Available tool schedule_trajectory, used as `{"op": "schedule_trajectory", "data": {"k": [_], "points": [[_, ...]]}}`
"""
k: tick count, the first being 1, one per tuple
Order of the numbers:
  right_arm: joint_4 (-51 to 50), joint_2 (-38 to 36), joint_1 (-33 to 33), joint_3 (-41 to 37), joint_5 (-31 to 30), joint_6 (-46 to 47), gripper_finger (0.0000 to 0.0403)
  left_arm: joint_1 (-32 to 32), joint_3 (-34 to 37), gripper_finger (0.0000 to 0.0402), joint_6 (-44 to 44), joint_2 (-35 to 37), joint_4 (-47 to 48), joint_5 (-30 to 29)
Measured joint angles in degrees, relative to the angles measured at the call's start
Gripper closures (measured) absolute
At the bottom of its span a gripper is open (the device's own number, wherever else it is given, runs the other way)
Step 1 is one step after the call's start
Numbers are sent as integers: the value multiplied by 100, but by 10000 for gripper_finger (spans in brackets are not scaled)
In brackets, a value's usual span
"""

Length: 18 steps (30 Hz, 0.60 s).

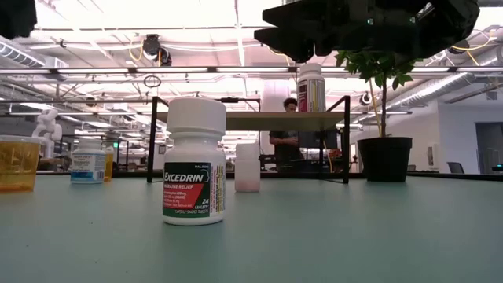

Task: Pick and place medicine bottles onto shelf by color
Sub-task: Put the big green pill bottle on the shelf

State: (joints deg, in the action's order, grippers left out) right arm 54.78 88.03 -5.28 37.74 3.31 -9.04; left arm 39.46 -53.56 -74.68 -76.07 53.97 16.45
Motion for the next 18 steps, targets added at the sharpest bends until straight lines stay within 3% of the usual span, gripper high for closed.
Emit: {"op": "schedule_trajectory", "data": {"k": [5, 10, 12, 18], "points": [[-47, 0, 0, 0, 0, -4, 94, 4, -2, 158, -288, 146, -1, -106], [-70, 0, 0, 0, 0, -11, 94, 134, -2, 158, -193, 59, -287, -1059], [-66, 0, 0, 0, 1, -13, 94, 170, -2, 158, 12, 28, -467, -1026], [-68, 0, 0, 0, 2, -18, 94, 157, -2, 158, 188, 33, -357, -209]]}}
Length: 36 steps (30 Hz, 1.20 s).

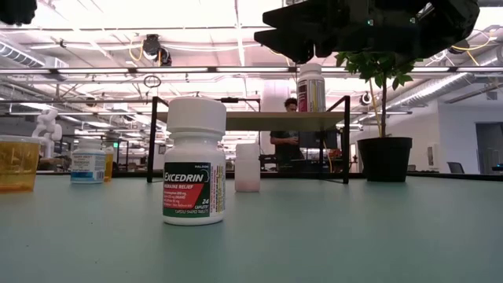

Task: Pick and place medicine bottles onto shelf by color
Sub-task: Put the big green pill bottle on the shelf

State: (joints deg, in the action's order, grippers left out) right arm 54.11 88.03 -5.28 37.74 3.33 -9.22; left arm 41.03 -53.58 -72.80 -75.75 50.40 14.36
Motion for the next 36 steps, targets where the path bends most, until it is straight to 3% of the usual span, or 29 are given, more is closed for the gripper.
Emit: {"op": "schedule_trajectory", "data": {"k": [6, 11, 22, 33, 36], "points": [[1, 0, -2, 0, 0, 14, 94, 7, 2, 158, -432, 0, 802, 414], [-2, 0, -2, 0, 0, 5, 94, 145, 2, 158, -498, 0, 440, 346], [-81, 0, -2, 0, 0, -4, 94, 628, 2, 158, -999, 0, 341, -444], [-81, 0, -2, -1, 0, -16, 94, 831, 2, 158, -802, 0, 126, -854], [-82, 0, -5, 0, 0, -41, 94, 906, 4, 158, -668, 0, 57, -1207]]}}
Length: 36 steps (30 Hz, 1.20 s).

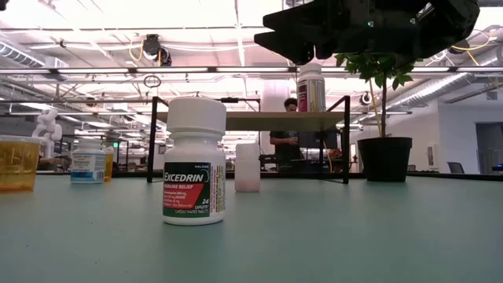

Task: Pick and place medicine bottles onto shelf by color
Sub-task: Put the big green pill bottle on the shelf

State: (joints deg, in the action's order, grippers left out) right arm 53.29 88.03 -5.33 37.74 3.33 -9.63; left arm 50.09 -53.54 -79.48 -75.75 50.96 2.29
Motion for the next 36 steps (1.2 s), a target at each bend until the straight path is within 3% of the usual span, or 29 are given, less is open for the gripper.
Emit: {"op": "schedule_trajectory", "data": {"k": [9, 16, 28, 32, 36], "points": [[-4, 0, -2, 0, 0, -53, 94, 53, 2, 158, 262, 0, 58, -120], [-4, 0, -2, -1, 0, -117, 94, 239, 2, 152, -4, 0, 252, -403], [-45, 0, -2, 0, 0, -157, 94, 529, 2, 47, -49, 0, 254, -446], [-47, 0, -2, 0, 0, -159, 94, 588, 2, 50, -29, -49, 319, -684], [-46, 0, -2, -2, 0, -159, 94, 592, 2, 80, 94, -391, 283, -630]]}}
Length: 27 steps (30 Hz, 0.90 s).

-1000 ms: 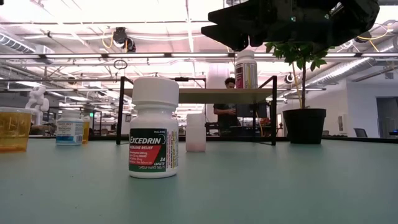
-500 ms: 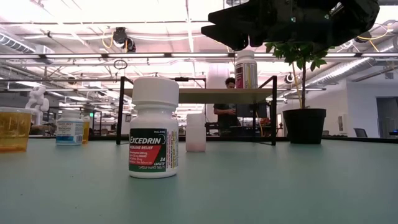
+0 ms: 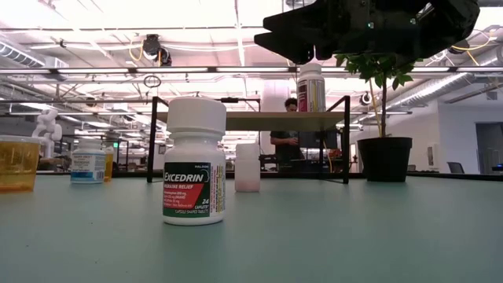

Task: Pick and place medicine bottles onto shelf by color
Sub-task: Put the big green pill bottle on the shelf

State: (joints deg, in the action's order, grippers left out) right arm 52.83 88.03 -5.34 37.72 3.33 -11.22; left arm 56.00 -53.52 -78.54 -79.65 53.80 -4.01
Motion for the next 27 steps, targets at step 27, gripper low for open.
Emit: {"op": "schedule_trajectory", "data": {"k": [27], "points": [[519, 1582, -178, 542, 301, 774, 112, -1761, -11, 174, 1161, -45, -891, 22]]}}
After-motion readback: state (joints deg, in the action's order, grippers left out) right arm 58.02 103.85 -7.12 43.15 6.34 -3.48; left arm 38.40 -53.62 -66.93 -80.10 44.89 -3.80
